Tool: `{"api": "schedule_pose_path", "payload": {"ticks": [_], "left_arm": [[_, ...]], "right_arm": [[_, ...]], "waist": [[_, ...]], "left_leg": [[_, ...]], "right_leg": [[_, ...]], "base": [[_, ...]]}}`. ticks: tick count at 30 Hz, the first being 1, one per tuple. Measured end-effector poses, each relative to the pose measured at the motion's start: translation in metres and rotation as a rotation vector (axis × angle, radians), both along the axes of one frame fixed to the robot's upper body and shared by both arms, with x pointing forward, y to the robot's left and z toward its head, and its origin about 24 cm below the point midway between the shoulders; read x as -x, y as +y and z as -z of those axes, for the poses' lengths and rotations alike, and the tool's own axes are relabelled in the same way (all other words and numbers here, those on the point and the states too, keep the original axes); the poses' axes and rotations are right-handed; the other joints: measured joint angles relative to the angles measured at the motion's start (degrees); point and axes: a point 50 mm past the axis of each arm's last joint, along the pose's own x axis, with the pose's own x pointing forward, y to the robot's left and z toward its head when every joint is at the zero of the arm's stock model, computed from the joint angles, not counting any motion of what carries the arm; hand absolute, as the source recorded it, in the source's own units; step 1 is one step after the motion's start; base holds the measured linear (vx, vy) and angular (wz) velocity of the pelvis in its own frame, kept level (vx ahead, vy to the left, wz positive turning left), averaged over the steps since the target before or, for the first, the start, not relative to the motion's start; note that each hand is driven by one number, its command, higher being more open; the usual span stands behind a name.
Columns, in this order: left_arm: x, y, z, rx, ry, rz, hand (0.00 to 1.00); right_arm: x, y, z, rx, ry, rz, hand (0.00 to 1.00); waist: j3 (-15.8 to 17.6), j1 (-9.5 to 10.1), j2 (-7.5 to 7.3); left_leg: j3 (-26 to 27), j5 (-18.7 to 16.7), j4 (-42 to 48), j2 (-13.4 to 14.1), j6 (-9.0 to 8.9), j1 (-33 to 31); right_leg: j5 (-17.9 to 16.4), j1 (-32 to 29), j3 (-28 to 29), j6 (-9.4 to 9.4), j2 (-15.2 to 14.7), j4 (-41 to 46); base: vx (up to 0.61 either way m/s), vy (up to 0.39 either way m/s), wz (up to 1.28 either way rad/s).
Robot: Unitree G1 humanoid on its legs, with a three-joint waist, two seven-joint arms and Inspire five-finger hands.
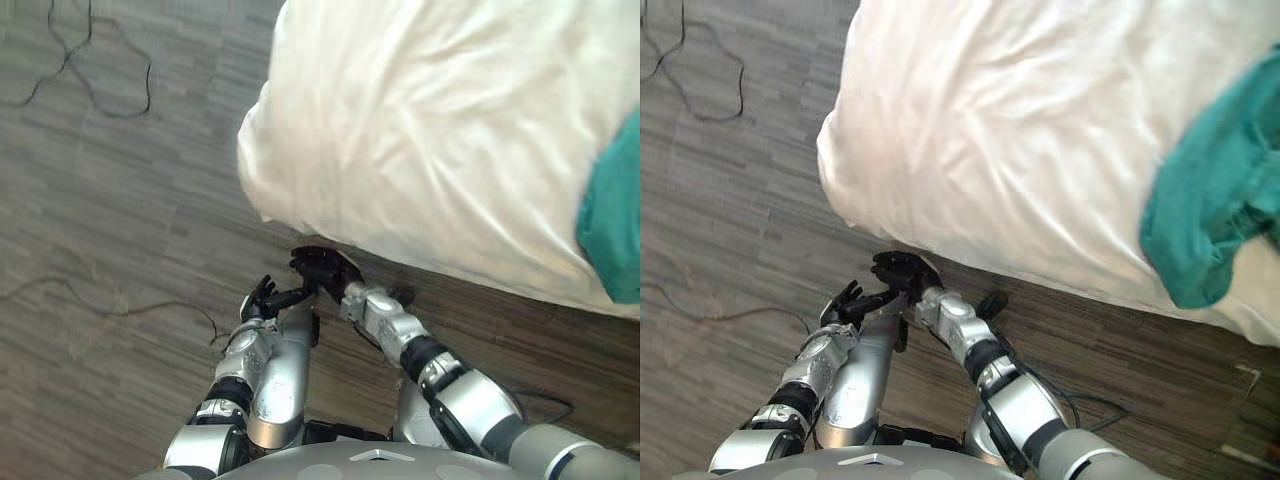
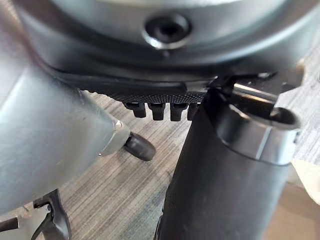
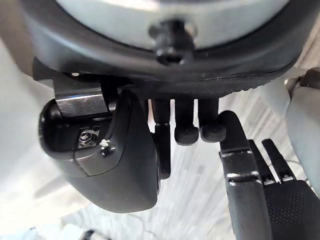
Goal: Tidy up the quilt and then pick up the clothes from the bed and put them into the laundry hamper
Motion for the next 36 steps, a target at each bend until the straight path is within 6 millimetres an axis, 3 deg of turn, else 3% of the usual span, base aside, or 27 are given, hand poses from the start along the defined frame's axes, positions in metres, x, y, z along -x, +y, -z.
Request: {"api": "schedule_pose_path", "payload": {"ticks": [4, 7, 10, 11, 12, 13, 14, 16, 17, 19, 22, 23, 27, 29, 31, 33, 34, 36], "left_arm": [[0.009, 0.003, 0.006, -0.037, 0.053, -0.004, 1.00], [0.011, -0.003, 0.006, -0.045, 0.062, 0.043, 1.00], [0.015, -0.003, 0.006, -0.046, 0.048, 0.053, 1.00], [0.018, 0.000, 0.009, -0.072, 0.058, 0.072, 1.00], [0.023, 0.006, 0.014, -0.096, 0.088, 0.077, 1.00], [0.027, 0.008, 0.018, -0.104, 0.111, 0.079, 1.00], [0.040, 0.013, 0.027, -0.107, 0.163, 0.077, 1.00], [0.058, 0.018, 0.037, -0.108, 0.201, 0.078, 1.00], [0.069, 0.021, 0.042, -0.103, 0.226, 0.084, 1.00], [0.085, 0.028, 0.049, -0.118, 0.266, 0.100, 1.00], [0.107, 0.033, 0.058, -0.117, 0.315, 0.119, 1.00], [0.121, 0.035, 0.062, -0.124, 0.348, 0.147, 1.00], [0.123, 0.035, 0.063, -0.095, 0.341, 0.176, 1.00], [0.112, 0.032, 0.060, -0.065, 0.303, 0.206, 1.00], [0.097, 0.027, 0.054, -0.039, 0.256, 0.235, 1.00], [0.083, 0.025, 0.047, -0.020, 0.189, 0.237, 1.00], [0.080, 0.026, 0.045, -0.019, 0.174, 0.233, 1.00], [0.074, 0.027, 0.042, -0.020, 0.149, 0.226, 1.00]], "right_arm": [[0.030, 0.010, 0.001, -0.038, -0.090, -0.209, 0.00], [0.058, 0.039, -0.010, -0.124, -0.141, -0.365, 0.00], [0.055, 0.040, -0.017, -0.153, -0.139, -0.365, 0.00], [0.053, 0.044, -0.029, -0.234, -0.151, -0.357, 0.00], [0.051, 0.057, -0.060, -0.390, -0.213, -0.383, 0.00], [0.051, 0.063, -0.079, -0.477, -0.254, -0.404, 0.00], [0.050, 0.076, -0.117, -0.657, -0.320, -0.450, 0.00], [0.050, 0.084, -0.164, -0.894, -0.397, -0.496, 0.00], [0.051, 0.083, -0.183, -1.009, -0.426, -0.508, 0.00], [0.053, 0.081, -0.194, -1.096, -0.415, -0.512, 0.00], [0.055, 0.078, -0.178, -1.075, -0.310, -0.474, 0.00], [0.053, 0.078, -0.165, -0.997, -0.236, -0.444, 0.00], [0.034, 0.074, -0.136, -0.788, -0.087, -0.285, 0.00], [0.010, 0.072, -0.141, -0.670, -0.104, -0.207, 0.00], [-0.023, 0.059, -0.155, -0.559, -0.203, -0.099, 0.00], [-0.052, 0.036, -0.168, -0.488, -0.293, 0.057, 0.00], [-0.060, 0.027, -0.169, -0.478, -0.301, 0.102, 0.00], [-0.077, -0.008, -0.168, -0.473, -0.338, 0.220, 0.00]], "waist": [[-0.1, -1.67, -0.15], [-0.1, -2.07, -0.27], [-1.6, -1.99, -0.71], [-3.3, -2.16, -1.24], [-4.1, -2.89, -2.01], [-4.3, -3.19, -2.40], [-5.0, -3.91, -3.01], [-7.8, -4.77, -3.03], [-10.0, -4.62, -3.00], [-12.8, -4.73, -2.76], [-15.1, -5.17, -1.79], [-16.0, -5.76, -1.03], [-15.6, -5.86, 1.66], [-14.3, -5.81, 2.76], [-11.1, -5.12, 4.27], [-6.2, -4.21, 5.56], [-5.4, -4.05, 5.74], [-4.5, -2.82, 5.94]], "left_leg": [[1.6, 0.1, -2.9, 0.8, -0.30, 5.8], [2.6, 0.3, -4.3, 1.2, -0.47, 9.9], [4.5, 0.1, -4.5, 1.3, -0.66, 12.6], [5.0, 0.1, -4.7, 1.4, -0.67, 12.8], [6.0, 0.1, -5.3, 1.7, -0.64, 14.2], [6.6, -0.1, -5.5, 1.8, -0.60, 15.0], [7.5, -0.6, -5.5, 2.0, -0.61, 16.6], [7.9, -1.3, -5.5, 2.2, -0.36, 17.9], [8.2, -1.6, -5.5, 2.2, -0.41, 18.9], [8.4, -2.3, -5.5, 2.3, -0.50, 20.9], [8.6, -3.0, -5.5, 2.1, -0.45, 23.7], [8.5, -3.0, -5.5, 1.9, -0.37, 23.7], [7.2, -2.3, -5.3, 1.5, 0.01, 21.0], [6.6, -1.0, -5.9, 1.6, -0.29, 16.3], [6.3, 1.5, -7.7, 1.6, -0.72, 12.4], [5.8, 3.7, -9.2, 1.9, -1.05, 10.8], [5.7, 4.4, -9.6, 2.0, -1.26, 10.2], [5.9, 5.4, -9.7, 2.3, -1.14, 7.3]], "right_leg": [[1.0, 4.8, 1.0, 0.35, 1.7, -3.3], [1.6, 8.7, 1.3, 0.52, 2.7, -5.6], [3.1, 11.9, 2.6, 0.81, 3.6, -8.7], [4.0, 12.5, 2.8, 0.89, 4.2, -10.6], [5.2, 13.8, 3.6, 0.92, 5.0, -12.8], [5.7, 14.6, 4.1, 0.81, 5.4, -13.7], [6.3, 16.3, 4.6, 0.87, 5.8, -15.3], [6.5, 17.9, 4.8, 1.04, 6.3, -16.5], [6.6, 19.0, 5.1, 1.16, 6.5, -17.1], [6.6, 21.1, 5.0, 1.22, 6.6, -17.7], [6.5, 24.1, 5.0, 1.26, 6.6, -18.3], [6.6, 24.3, 5.0, 1.34, 6.3, -18.2], [6.4, 21.8, 3.9, 1.31, 5.7, -16.7], [5.7, 15.5, 4.0, 0.68, 5.0, -13.3], [5.5, 9.6, 4.0, 0.31, 4.4, -10.3], [5.2, 6.7, 3.9, -0.11, 4.4, -8.5], [5.1, 5.6, 3.9, -0.28, 4.4, -8.0], [5.1, 1.9, 4.3, -0.88, 4.4, -6.4]], "base": [[0.02, -0.019, -0.22], [0.05, -0.020, -0.12], [0.03, -0.001, -0.23], [0.00, -0.006, -0.34], [0.01, -0.007, -0.37], [0.00, -0.005, -0.46], [-0.01, -0.003, -0.33], [0.00, 0.005, -0.17], [0.04, 0.010, -0.09], [0.08, 0.014, -0.09], [0.04, 0.027, -0.04], [-0.02, 0.031, 0.06], [-0.11, 0.028, 0.16], [-0.18, 0.004, 0.09], [-0.17, -0.024, 0.11], [-0.14, -0.047, 0.10], [-0.12, -0.071, 0.08], [-0.02, -0.071, -0.05]]}}
